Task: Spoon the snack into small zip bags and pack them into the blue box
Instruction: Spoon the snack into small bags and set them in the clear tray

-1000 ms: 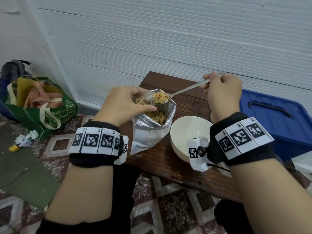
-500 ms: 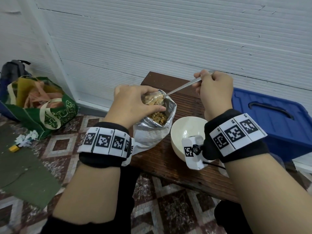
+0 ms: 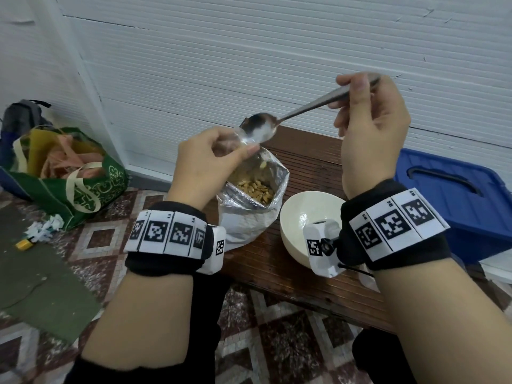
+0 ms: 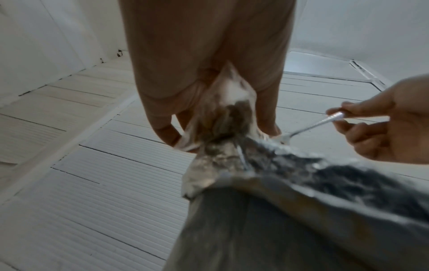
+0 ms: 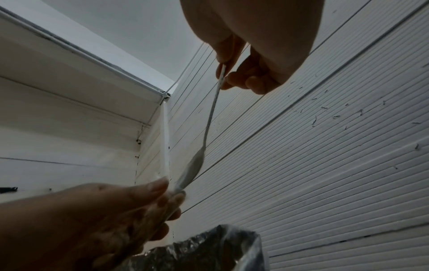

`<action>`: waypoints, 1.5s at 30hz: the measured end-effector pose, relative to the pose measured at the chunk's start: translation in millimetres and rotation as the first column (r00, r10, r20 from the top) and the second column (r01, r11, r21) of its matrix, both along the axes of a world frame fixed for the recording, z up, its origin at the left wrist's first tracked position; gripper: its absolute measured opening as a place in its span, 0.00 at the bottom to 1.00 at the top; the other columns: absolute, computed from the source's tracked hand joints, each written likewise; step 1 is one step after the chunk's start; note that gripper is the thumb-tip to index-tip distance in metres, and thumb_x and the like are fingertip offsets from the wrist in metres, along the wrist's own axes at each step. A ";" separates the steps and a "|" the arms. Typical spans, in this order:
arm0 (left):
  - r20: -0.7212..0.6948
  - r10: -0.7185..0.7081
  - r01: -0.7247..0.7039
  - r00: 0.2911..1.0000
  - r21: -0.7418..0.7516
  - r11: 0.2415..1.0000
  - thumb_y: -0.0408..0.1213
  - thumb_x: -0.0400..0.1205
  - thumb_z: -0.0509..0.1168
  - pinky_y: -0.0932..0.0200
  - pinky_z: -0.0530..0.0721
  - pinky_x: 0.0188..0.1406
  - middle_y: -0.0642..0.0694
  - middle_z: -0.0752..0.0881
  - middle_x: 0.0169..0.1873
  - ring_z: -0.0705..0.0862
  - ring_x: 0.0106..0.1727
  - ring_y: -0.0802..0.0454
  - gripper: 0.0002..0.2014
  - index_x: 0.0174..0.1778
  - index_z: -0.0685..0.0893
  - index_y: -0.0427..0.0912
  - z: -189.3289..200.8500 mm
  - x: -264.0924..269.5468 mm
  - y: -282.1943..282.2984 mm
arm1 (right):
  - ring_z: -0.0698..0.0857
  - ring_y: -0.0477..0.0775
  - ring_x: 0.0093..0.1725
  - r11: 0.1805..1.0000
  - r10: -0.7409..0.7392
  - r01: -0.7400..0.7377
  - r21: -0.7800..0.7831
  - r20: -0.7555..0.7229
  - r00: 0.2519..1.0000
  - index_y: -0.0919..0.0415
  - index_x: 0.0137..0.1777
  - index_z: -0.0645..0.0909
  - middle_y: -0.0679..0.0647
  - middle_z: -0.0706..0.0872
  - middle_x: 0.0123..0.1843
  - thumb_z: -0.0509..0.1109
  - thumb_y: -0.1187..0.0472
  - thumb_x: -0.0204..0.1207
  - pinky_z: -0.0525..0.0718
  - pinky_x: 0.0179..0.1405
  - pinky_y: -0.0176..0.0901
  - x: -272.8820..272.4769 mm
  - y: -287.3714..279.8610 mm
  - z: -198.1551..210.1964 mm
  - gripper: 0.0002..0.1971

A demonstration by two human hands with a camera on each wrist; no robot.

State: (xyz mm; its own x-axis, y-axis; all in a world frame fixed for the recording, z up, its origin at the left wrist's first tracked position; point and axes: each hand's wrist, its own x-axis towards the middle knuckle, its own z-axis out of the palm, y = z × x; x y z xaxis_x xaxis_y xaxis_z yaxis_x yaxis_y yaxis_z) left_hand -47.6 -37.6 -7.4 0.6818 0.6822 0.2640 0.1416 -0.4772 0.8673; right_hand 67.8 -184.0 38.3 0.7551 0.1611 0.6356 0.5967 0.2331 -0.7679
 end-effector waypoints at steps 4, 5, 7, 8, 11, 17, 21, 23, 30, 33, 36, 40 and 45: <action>0.037 -0.008 0.011 0.999 -0.083 0.996 0.51 0.72 0.76 0.52 0.89 0.51 0.59 0.89 0.40 0.88 0.45 0.61 0.11 0.48 0.86 0.58 2.0 -4.5 3.4 | 0.80 0.45 0.35 0.986 -0.167 0.167 -0.005 -0.019 0.986 0.50 0.41 0.79 0.51 0.84 0.39 0.58 0.59 0.84 0.77 0.37 0.39 4.9 -3.4 -3.8 0.12; 0.033 -0.014 0.017 0.999 -0.083 0.996 0.51 0.72 0.75 0.53 0.89 0.50 0.58 0.89 0.40 0.88 0.45 0.60 0.12 0.50 0.86 0.57 1.8 -4.8 3.8 | 0.80 0.44 0.35 0.982 -0.188 0.187 -0.040 -0.017 0.982 0.49 0.41 0.78 0.48 0.84 0.39 0.58 0.58 0.85 0.78 0.38 0.38 4.8 -3.7 -6.6 0.12; 0.022 -0.023 0.025 0.999 -0.083 0.996 0.52 0.73 0.75 0.55 0.89 0.50 0.57 0.89 0.42 0.88 0.45 0.60 0.14 0.53 0.86 0.56 1.4 -4.8 4.2 | 0.80 0.38 0.35 0.973 -0.178 0.176 -0.146 0.000 0.984 0.51 0.41 0.79 0.42 0.83 0.37 0.59 0.59 0.85 0.78 0.38 0.32 3.1 -2.7 -14.9 0.11; 0.019 -0.030 0.032 0.999 -0.086 0.996 0.52 0.73 0.75 0.56 0.88 0.51 0.57 0.89 0.42 0.88 0.46 0.61 0.15 0.53 0.86 0.55 1.1 -4.4 4.2 | 0.80 0.35 0.34 0.964 -0.157 0.158 -0.215 0.022 0.987 0.53 0.43 0.81 0.41 0.83 0.37 0.60 0.59 0.85 0.77 0.37 0.28 1.6 -1.1 -20.1 0.11; 0.015 -0.048 0.049 0.999 -0.082 0.995 0.52 0.73 0.75 0.61 0.86 0.53 0.58 0.89 0.43 0.87 0.48 0.65 0.15 0.53 0.86 0.55 0.3 -3.5 3.5 | 0.81 0.35 0.37 0.910 -0.056 0.114 -0.399 0.154 0.987 0.57 0.49 0.85 0.44 0.86 0.39 0.62 0.60 0.84 0.75 0.38 0.28 -5.7 5.2 -36.4 0.10; 0.026 -0.062 0.064 0.998 -0.091 0.994 0.51 0.72 0.76 0.56 0.88 0.52 0.58 0.90 0.40 0.88 0.45 0.66 0.12 0.50 0.87 0.57 -0.7 -3.2 3.4 | 0.83 0.54 0.43 0.838 0.104 0.109 -0.535 0.351 0.931 0.65 0.49 0.86 0.57 0.87 0.42 0.64 0.63 0.81 0.76 0.46 0.36 -13.4 13.9 -60.3 0.10; 0.006 -0.058 0.058 0.998 -0.077 0.995 0.54 0.71 0.76 0.52 0.88 0.55 0.59 0.90 0.40 0.87 0.48 0.64 0.13 0.50 0.87 0.57 -1.0 -2.7 3.3 | 0.81 0.48 0.41 0.845 0.087 0.084 -0.529 0.291 0.953 0.65 0.44 0.85 0.54 0.88 0.40 0.63 0.63 0.81 0.73 0.43 0.28 -12.9 13.2 -58.4 0.11; -0.008 -0.059 0.058 0.998 -0.079 0.995 0.55 0.70 0.76 0.50 0.87 0.57 0.59 0.90 0.42 0.87 0.50 0.62 0.15 0.51 0.88 0.55 -0.4 -2.4 3.0 | 0.79 0.43 0.40 0.839 0.074 0.071 -0.540 0.243 0.967 0.65 0.44 0.85 0.52 0.87 0.40 0.63 0.63 0.81 0.70 0.42 0.22 -13.4 13.4 -57.3 0.11; -0.039 -0.063 0.059 0.997 -0.087 0.994 0.56 0.70 0.76 0.49 0.86 0.59 0.59 0.89 0.44 0.87 0.52 0.61 0.18 0.53 0.88 0.53 1.7 -3.4 1.6 | 0.85 0.54 0.40 0.837 -0.070 0.027 -0.547 -0.058 0.996 0.61 0.41 0.84 0.54 0.87 0.36 0.61 0.63 0.83 0.82 0.47 0.42 -10.2 13.7 -59.6 0.12; -0.044 -0.069 0.065 0.997 -0.087 0.994 0.55 0.71 0.75 0.49 0.86 0.59 0.59 0.89 0.45 0.87 0.52 0.62 0.17 0.54 0.87 0.55 2.8 -4.2 0.1 | 0.86 0.56 0.40 0.846 -0.143 0.027 -0.532 -0.178 0.974 0.59 0.39 0.83 0.55 0.87 0.35 0.60 0.62 0.84 0.84 0.52 0.56 -6.9 12.8 -61.4 0.13; -0.009 -0.056 0.055 0.998 -0.083 0.995 0.55 0.72 0.74 0.48 0.88 0.56 0.58 0.89 0.44 0.87 0.50 0.59 0.17 0.54 0.87 0.55 4.5 -5.6 -1.3 | 0.86 0.58 0.39 0.867 -0.207 0.050 -0.496 -0.266 0.941 0.55 0.37 0.81 0.56 0.87 0.34 0.60 0.61 0.84 0.85 0.51 0.58 -3.9 10.1 -58.5 0.14; 0.050 -0.023 0.026 0.998 -0.077 0.997 0.56 0.71 0.73 0.51 0.89 0.52 0.58 0.89 0.43 0.88 0.48 0.59 0.17 0.54 0.88 0.55 7.5 -9.9 1.7 | 0.86 0.52 0.37 0.882 -0.255 0.076 -0.466 -0.335 0.907 0.53 0.36 0.81 0.52 0.86 0.32 0.60 0.60 0.84 0.87 0.49 0.54 1.2 6.3 -50.2 0.15; -0.040 -0.046 0.048 0.998 0.031 0.998 0.55 0.71 0.75 0.63 0.85 0.52 0.57 0.88 0.45 0.86 0.51 0.58 0.21 0.58 0.87 0.53 10.0 -16.3 12.5 | 0.84 0.50 0.35 0.898 -0.310 0.139 -0.418 -0.375 0.874 0.52 0.35 0.81 0.50 0.84 0.28 0.60 0.61 0.83 0.86 0.52 0.53 11.0 -1.1 -35.4 0.15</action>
